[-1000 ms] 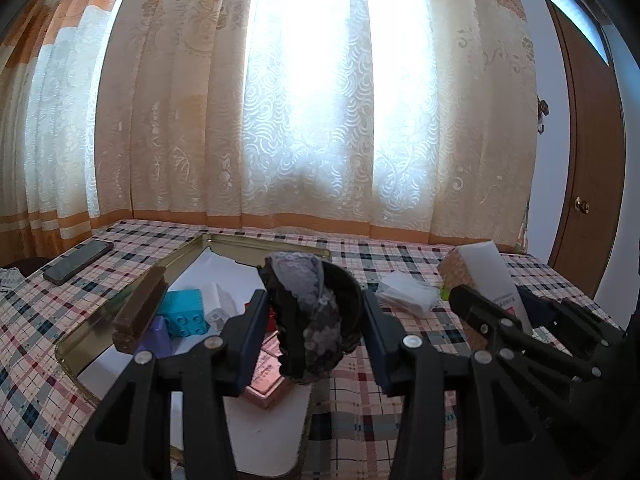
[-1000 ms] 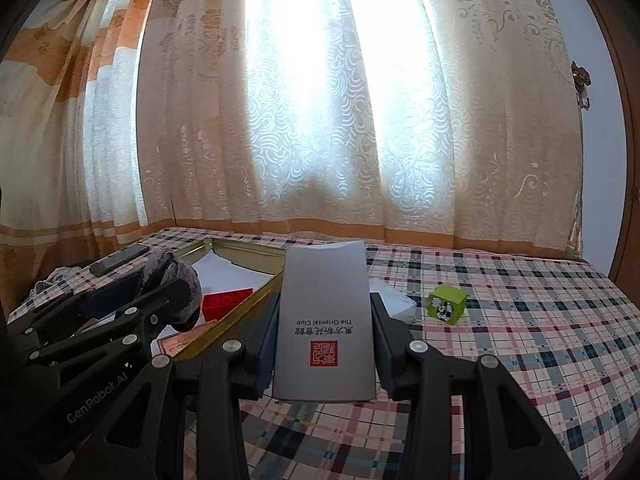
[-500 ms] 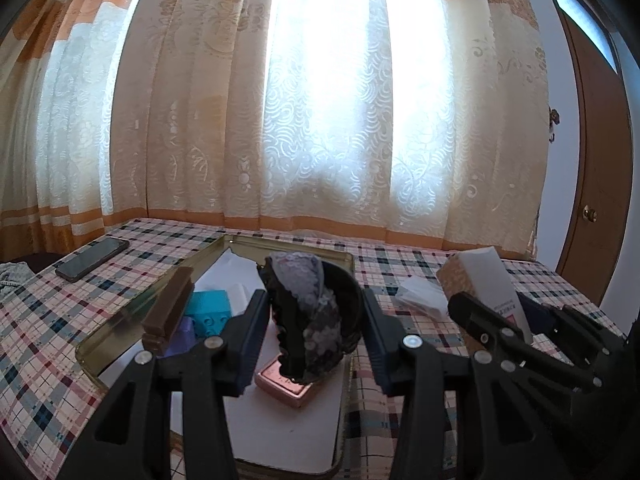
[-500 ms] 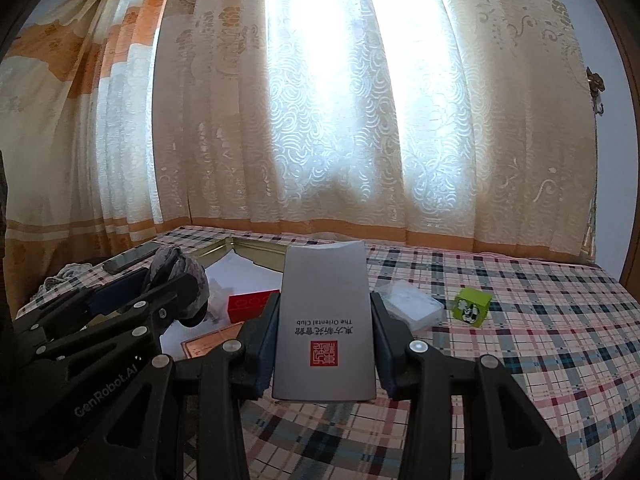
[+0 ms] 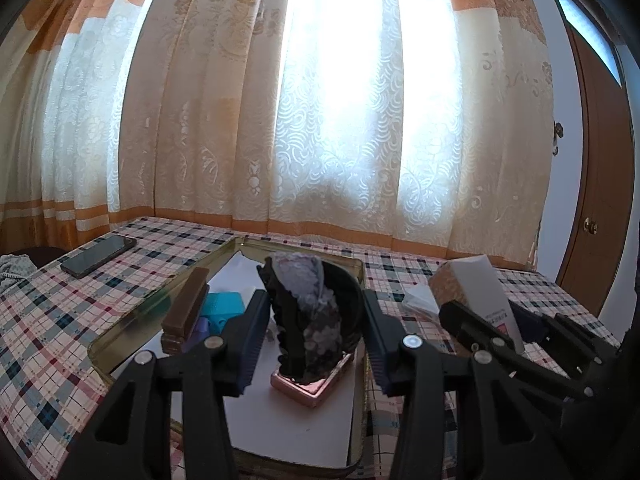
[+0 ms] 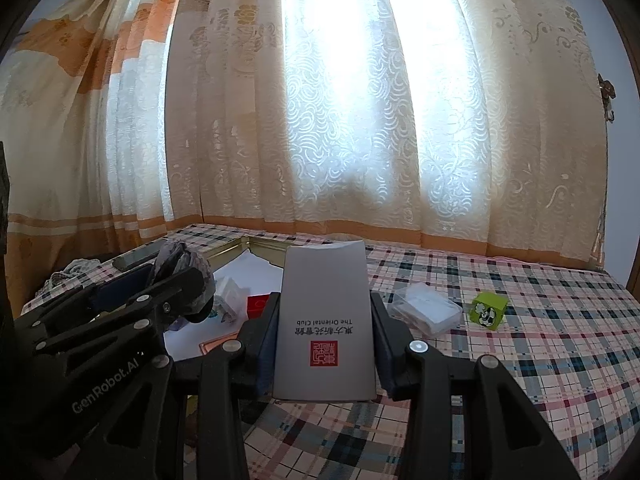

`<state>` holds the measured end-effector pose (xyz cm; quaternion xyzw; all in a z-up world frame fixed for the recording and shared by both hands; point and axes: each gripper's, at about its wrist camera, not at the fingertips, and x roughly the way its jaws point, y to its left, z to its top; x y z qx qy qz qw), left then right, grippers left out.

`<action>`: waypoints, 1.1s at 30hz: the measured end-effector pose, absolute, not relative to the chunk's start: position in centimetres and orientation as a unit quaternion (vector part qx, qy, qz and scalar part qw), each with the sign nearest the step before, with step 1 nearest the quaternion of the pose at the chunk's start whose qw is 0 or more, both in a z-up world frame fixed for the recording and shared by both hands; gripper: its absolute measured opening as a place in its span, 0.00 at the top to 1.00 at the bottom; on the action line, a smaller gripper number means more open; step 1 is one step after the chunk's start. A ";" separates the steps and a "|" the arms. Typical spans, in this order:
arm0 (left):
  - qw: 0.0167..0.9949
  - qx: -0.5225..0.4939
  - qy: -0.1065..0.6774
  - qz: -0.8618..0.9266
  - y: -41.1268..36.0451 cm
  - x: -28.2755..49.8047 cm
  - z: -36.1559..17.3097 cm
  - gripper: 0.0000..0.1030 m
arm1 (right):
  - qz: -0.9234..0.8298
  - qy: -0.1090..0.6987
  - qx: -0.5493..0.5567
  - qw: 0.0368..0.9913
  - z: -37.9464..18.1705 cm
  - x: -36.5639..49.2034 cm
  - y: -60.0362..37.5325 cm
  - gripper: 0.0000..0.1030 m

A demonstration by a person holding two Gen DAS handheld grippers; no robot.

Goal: Organize rigid objects
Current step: 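Lift the cup and white box and carry both over the gold tray, then lower the cup into the tray with the left tool while the right tool releases the box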

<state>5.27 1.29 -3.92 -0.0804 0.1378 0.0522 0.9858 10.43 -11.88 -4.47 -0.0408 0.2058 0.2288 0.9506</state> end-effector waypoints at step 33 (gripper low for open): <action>0.961 -0.061 0.257 0.080 9.0 10.8 -4.4 0.58 | 0.329 0.315 -0.042 0.889 -5.5 18.4 -2.4 0.57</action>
